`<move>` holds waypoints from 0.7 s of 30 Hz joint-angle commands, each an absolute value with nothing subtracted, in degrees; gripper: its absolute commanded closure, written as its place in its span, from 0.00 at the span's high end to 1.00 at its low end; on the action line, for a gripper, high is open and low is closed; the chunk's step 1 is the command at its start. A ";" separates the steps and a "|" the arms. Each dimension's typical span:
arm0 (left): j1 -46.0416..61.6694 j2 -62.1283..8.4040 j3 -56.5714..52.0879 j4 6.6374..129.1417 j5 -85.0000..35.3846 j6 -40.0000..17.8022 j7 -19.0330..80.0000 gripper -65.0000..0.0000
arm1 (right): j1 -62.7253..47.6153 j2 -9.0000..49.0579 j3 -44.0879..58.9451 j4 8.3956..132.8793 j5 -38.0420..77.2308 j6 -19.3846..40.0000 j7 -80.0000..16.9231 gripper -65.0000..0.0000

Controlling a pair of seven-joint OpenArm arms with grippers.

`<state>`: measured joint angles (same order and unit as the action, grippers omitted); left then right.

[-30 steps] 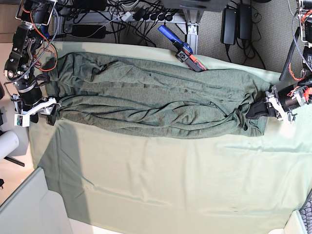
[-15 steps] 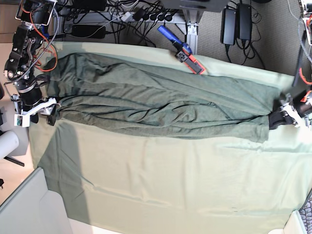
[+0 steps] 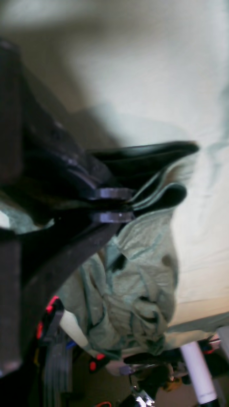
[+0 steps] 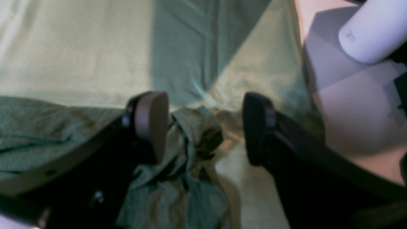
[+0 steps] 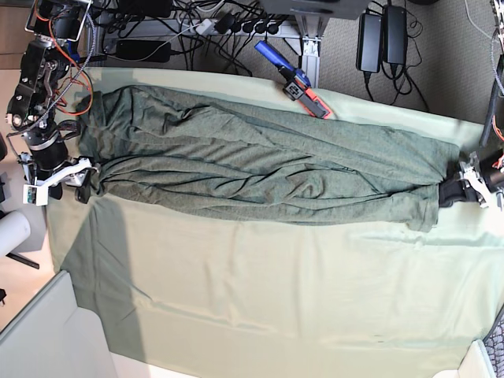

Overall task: Fold the T-shirt properly
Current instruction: 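Pull the held end with the left gripper, stretching the strip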

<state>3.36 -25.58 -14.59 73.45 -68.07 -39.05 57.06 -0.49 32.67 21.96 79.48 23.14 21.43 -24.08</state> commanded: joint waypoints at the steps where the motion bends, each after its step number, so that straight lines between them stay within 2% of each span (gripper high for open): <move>1: 3.33 -26.70 -14.90 74.46 -69.54 -40.00 56.18 0.25 | 0.14 34.11 22.48 80.25 23.59 21.26 -22.72 0.57; 3: 4.21 -26.70 -14.90 74.46 -69.14 -40.00 56.10 0.43 | 0.14 34.11 22.48 80.23 23.59 21.26 -22.72 0.57; 5: 4.40 -26.70 -14.90 74.46 -67.31 -40.00 55.48 0.52 | 0.14 34.09 22.48 80.25 23.62 21.26 -22.72 0.57; 15: 4.47 -26.63 -14.92 74.46 -55.46 -40.00 50.78 0.53 | 0.12 34.09 22.48 80.25 23.62 21.26 -22.74 0.57; 21: 4.82 -25.85 -12.88 74.46 -59.79 -40.00 53.84 0.53 | 0.14 34.09 22.48 80.25 23.62 21.26 -22.74 0.57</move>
